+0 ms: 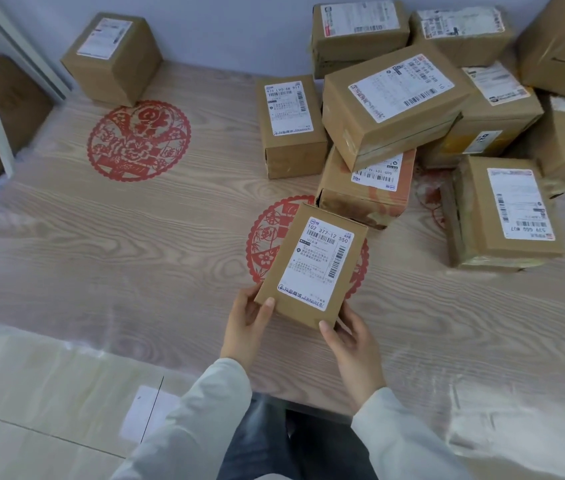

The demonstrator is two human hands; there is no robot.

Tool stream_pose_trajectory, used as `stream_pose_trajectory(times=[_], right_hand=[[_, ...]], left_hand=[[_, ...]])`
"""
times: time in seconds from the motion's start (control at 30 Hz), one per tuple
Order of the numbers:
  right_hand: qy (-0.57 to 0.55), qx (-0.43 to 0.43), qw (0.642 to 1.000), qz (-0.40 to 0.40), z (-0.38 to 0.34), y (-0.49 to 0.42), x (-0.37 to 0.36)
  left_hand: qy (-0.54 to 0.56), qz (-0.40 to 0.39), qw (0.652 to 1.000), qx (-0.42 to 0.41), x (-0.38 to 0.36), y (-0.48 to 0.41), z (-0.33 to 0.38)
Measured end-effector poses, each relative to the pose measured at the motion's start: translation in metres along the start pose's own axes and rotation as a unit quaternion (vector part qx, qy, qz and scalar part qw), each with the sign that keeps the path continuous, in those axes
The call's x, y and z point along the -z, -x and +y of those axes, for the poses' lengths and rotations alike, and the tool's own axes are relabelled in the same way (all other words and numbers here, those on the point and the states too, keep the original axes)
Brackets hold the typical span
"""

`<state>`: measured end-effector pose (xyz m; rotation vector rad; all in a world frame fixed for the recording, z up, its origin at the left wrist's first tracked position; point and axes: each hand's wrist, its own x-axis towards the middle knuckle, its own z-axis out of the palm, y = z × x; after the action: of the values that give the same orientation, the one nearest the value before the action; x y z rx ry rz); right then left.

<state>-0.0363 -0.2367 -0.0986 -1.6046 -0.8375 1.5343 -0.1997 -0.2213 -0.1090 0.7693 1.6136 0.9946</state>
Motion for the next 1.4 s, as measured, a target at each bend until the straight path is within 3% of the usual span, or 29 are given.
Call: stream_pose_trajectory(times=[0.43,1.03,1.4], right_hand=[[0.01,0.049,0.993,-0.106,-0.059,-0.043,-0.07],[-0.027,0.04,0.995,-0.085,-0.151,-0.214,-0.261],[0.024,0.039,0.997,-0.066,-0.173,-0.314,-0.323]], left_hand=[[0.059,0.139,0.986,-0.065,0.055,-0.023,0.049],[0.046,0.109,0.992,-0.049,0.183,-0.246,0.142],[0.02,0.092,0.995,-0.032,0.208,-0.361,0.153]])
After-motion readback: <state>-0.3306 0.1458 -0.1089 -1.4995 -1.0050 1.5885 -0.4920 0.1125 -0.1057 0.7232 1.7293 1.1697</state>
